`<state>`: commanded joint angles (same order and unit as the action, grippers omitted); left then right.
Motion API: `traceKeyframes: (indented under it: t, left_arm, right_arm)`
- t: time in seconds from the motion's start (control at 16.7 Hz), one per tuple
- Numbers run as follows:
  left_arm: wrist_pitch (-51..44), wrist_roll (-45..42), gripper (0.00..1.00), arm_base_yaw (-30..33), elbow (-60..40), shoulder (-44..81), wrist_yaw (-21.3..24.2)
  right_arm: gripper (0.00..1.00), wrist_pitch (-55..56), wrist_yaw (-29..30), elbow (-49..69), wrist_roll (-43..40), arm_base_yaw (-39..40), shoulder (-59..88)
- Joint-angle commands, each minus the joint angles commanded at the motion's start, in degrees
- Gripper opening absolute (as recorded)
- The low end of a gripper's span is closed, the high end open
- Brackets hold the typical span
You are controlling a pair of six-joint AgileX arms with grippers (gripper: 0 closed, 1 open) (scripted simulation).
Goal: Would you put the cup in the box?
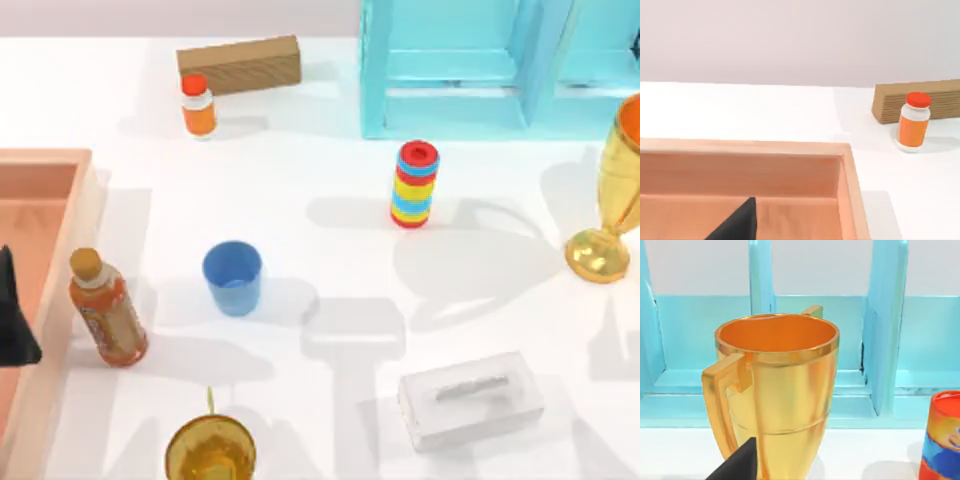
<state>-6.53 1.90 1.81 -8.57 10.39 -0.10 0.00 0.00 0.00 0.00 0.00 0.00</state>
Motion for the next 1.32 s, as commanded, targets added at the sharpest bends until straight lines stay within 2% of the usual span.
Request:
traceKeyframes:
  t: [0.24,0.48,1.02,1.32]
  left_arm:
    - [-9.3,3.7,1.00,2.8,-13.3,14.3,-0.3]
    - [-20.5,9.2,1.00,7.0,-31.3,31.7,-0.4]
    - [-48.6,22.5,1.00,19.9,-75.1,75.9,0.2]
    - [-62.8,27.0,1.00,26.9,-91.9,97.7,0.3]
  right_arm:
    - [1.00,0.0,0.0,0.0,0.0,0.0,0.0]
    - [1.00,0.0,0.0,0.0,0.0,0.0,0.0]
    - [1.00,0.0,0.0,0.0,0.0,0.0,0.0]
    - [1.00,0.0,0.0,0.0,0.0,0.0,0.0]
